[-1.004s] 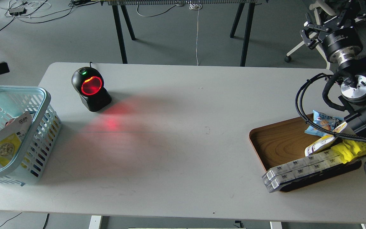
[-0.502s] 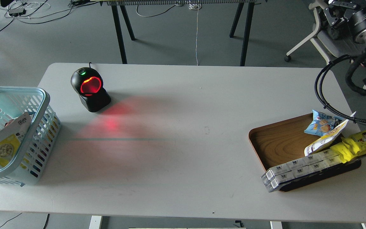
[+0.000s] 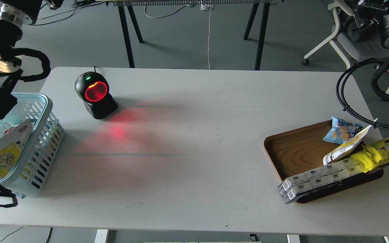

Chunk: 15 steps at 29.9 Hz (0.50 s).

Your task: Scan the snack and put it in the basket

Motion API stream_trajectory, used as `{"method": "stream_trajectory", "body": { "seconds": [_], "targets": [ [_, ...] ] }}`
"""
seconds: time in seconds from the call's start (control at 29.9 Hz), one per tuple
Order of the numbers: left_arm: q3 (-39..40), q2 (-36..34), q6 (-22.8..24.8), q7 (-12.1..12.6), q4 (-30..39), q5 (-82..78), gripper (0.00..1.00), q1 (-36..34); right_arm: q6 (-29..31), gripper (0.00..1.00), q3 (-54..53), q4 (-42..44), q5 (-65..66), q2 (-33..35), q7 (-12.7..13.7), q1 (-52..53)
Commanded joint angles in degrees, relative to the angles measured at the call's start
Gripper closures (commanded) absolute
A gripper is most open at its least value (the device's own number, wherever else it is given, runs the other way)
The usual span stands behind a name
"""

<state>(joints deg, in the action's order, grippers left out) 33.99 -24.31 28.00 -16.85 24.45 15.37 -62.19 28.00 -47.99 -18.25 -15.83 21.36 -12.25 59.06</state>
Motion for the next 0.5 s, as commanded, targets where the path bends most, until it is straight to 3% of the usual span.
{"method": "stream_trajectory", "body": {
  "seconds": [0.0, 0.1, 0.47],
  "targets": [
    [3.88, 3.99, 0.0, 7.33, -4.49, 4.92, 0.01, 0.32, 0.0, 0.01, -0.26, 0.05, 0.01, -0.53, 0.29, -0.26],
    [5.65, 6.37, 0.0, 11.3, -7.65, 8.8, 0.01, 1.2, 0.0, 0.01, -0.44, -0.03, 0.01, -0.62, 0.29, -0.26],
    [6.44, 6.81, 0.0, 11.4, -7.49, 9.51, 0.0, 1.9, 0.0, 0.01, 0.62, -0.21, 0.1, -2.55, 0.21, -0.17]
  ]
}}
